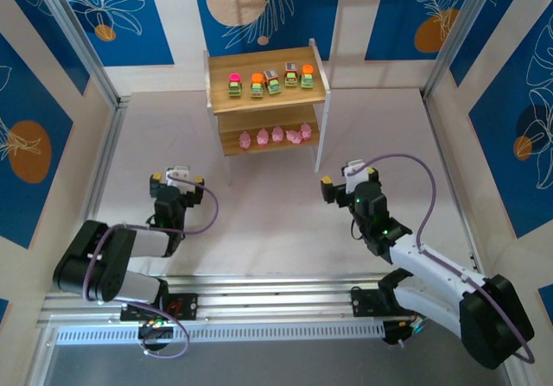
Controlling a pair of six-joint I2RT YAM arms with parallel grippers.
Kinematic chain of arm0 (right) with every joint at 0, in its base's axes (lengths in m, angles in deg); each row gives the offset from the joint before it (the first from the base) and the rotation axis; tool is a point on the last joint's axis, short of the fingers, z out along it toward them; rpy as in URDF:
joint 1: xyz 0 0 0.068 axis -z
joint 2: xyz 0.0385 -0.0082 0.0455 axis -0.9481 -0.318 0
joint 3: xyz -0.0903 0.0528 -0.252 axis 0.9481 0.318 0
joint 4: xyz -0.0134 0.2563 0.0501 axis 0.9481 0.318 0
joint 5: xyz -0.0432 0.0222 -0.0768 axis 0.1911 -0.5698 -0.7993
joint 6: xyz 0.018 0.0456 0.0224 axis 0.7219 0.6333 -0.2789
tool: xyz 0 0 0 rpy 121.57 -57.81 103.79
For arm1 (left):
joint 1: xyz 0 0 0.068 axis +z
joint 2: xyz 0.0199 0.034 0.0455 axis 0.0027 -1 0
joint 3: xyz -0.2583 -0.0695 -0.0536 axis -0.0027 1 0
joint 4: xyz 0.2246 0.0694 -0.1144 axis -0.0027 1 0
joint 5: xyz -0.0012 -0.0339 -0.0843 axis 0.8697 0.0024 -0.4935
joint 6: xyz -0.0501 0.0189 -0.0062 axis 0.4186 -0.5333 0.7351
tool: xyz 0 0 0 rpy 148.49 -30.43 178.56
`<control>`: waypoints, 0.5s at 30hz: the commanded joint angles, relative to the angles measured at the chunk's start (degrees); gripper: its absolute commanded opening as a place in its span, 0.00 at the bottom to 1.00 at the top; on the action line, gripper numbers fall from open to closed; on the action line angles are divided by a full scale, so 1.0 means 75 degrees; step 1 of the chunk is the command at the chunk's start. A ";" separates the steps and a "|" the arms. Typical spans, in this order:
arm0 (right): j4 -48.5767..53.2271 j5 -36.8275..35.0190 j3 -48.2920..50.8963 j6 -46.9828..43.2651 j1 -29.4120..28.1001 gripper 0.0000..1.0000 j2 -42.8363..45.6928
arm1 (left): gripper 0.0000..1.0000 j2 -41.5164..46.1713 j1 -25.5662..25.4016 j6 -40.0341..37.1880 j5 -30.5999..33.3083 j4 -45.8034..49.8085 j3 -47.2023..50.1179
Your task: Place and organize the plastic toys onto the shelf
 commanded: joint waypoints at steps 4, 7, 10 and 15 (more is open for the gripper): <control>-0.0774 0.0868 0.0195 0.0045 0.1082 0.99 -0.0240 | 1.00 -0.0845 0.0547 0.0226 -0.1238 -0.1443 -0.0158; -0.1101 0.0951 0.0224 -0.0032 0.1352 0.99 -0.0557 | 1.00 -0.1075 0.0918 0.0405 -0.2145 -0.1263 -0.0324; -0.1485 0.1073 0.0226 -0.0079 0.1637 0.99 -0.0969 | 1.00 -0.1045 0.1081 0.0548 -0.2402 -0.0748 -0.0529; -0.2062 0.1417 0.0146 -0.0155 0.2065 0.99 -0.1843 | 1.00 -0.1069 0.1128 0.0474 -0.2681 -0.0282 -0.0805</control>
